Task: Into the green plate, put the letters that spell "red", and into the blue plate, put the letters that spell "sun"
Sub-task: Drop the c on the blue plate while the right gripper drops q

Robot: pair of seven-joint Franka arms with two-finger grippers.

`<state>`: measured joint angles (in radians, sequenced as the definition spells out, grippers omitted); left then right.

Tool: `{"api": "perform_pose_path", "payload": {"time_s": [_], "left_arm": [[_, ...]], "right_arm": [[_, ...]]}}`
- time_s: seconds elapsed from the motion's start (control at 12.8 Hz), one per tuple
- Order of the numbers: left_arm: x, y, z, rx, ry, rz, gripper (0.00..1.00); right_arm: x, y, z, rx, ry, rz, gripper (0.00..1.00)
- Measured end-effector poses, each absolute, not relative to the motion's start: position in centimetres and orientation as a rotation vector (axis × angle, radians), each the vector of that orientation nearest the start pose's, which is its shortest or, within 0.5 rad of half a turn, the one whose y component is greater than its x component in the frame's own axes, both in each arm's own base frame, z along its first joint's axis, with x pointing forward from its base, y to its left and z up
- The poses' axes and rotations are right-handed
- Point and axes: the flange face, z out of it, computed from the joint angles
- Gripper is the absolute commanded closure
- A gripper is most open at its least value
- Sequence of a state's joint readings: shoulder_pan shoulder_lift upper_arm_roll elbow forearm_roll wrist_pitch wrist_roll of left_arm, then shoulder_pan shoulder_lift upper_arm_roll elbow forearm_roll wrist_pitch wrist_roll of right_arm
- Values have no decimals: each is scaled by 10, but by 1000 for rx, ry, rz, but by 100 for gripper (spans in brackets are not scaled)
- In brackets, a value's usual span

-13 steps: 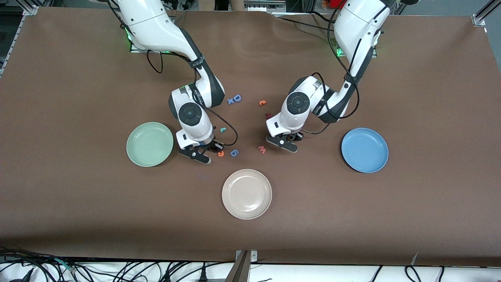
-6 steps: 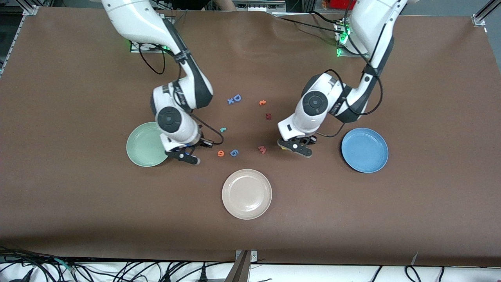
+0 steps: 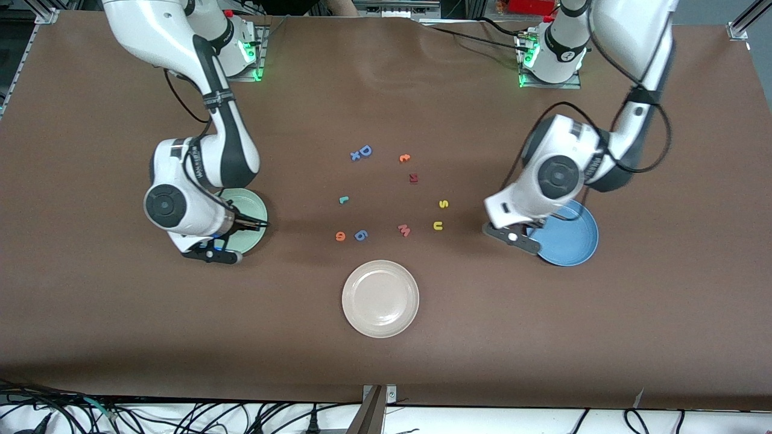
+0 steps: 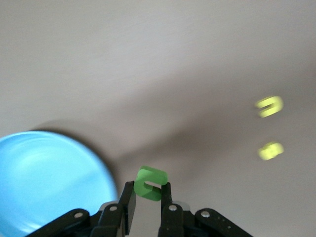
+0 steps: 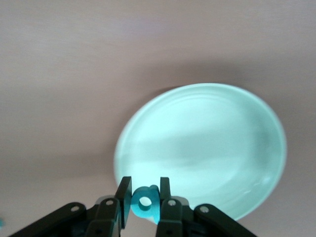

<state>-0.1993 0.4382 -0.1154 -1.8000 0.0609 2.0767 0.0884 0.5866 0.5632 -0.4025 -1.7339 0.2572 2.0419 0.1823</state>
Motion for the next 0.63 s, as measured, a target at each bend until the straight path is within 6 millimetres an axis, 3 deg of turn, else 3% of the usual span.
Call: {"api": "perform_pose_path", "payload": {"time_s": [0.16,0.31,0.39,0.55,0.63], "left_arm": [[612,-135,285,-3052,656,281,86],[610,-104,267,-3064,604,341,82],[609,-90,255,-3066,576,377,81],[608,-72,229,-3011,592,422,81],[608,-68,217,-2993,605,420,81]], "right_arm": [[619,138,245,-3160,143,320,66],[614,140,231,-3150,153,329,59],[612,141,223,-3152,154,321,31],[608,141,212,-3159,156,313,15],[608,140,212,-3159,156,312,14]]}}
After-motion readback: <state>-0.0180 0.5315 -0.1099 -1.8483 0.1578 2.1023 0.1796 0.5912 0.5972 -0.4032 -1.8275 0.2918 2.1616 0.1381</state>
